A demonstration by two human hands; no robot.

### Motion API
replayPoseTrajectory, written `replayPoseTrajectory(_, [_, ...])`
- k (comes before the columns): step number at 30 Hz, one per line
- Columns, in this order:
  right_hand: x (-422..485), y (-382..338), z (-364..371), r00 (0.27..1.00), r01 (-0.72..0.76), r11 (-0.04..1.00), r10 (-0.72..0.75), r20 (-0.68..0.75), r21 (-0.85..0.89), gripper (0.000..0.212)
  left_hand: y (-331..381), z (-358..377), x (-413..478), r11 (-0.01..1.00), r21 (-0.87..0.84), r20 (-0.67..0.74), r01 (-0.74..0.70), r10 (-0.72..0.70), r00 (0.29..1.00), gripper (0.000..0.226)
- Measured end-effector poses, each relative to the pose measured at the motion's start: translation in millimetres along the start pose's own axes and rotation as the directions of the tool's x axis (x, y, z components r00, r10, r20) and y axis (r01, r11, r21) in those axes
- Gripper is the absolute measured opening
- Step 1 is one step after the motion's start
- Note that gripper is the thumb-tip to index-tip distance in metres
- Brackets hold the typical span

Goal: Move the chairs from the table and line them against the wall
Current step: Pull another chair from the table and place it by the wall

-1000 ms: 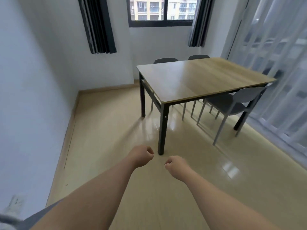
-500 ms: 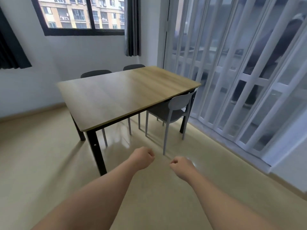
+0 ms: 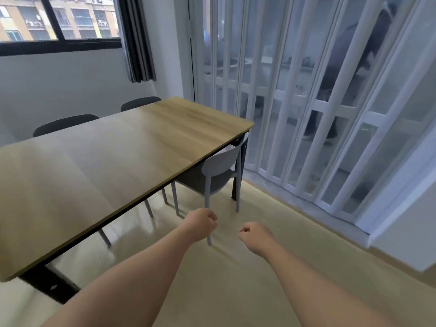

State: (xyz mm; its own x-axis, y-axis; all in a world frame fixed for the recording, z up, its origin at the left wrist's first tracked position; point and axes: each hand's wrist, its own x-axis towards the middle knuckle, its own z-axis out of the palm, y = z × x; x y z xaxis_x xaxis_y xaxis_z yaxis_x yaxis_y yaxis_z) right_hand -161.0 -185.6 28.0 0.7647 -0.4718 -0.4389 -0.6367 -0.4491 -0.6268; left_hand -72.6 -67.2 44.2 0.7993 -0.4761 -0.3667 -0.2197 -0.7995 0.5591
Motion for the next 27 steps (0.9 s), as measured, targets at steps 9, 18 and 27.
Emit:
replayPoseTrajectory(9, [161,-2,-94,0.996,0.075,0.997,-0.074,0.055,-0.009,0.024,68,-4,152,0.993,-0.031,-0.094,0.116,-0.118,0.989,0.028])
replayPoseTrajectory(18, [294,-25,-157,0.982,0.137,0.983,-0.118,0.147,-0.123,0.025,119,-22,265,0.989,0.074,-0.233,0.125,-0.105,0.967,0.038])
replayPoseTrajectory(27, [419,-78,-165,0.963,0.27,0.9,-0.256,0.085,-0.341,0.033,121,-36,395,0.987,0.092,-0.248,0.132,-0.105,0.963,0.043])
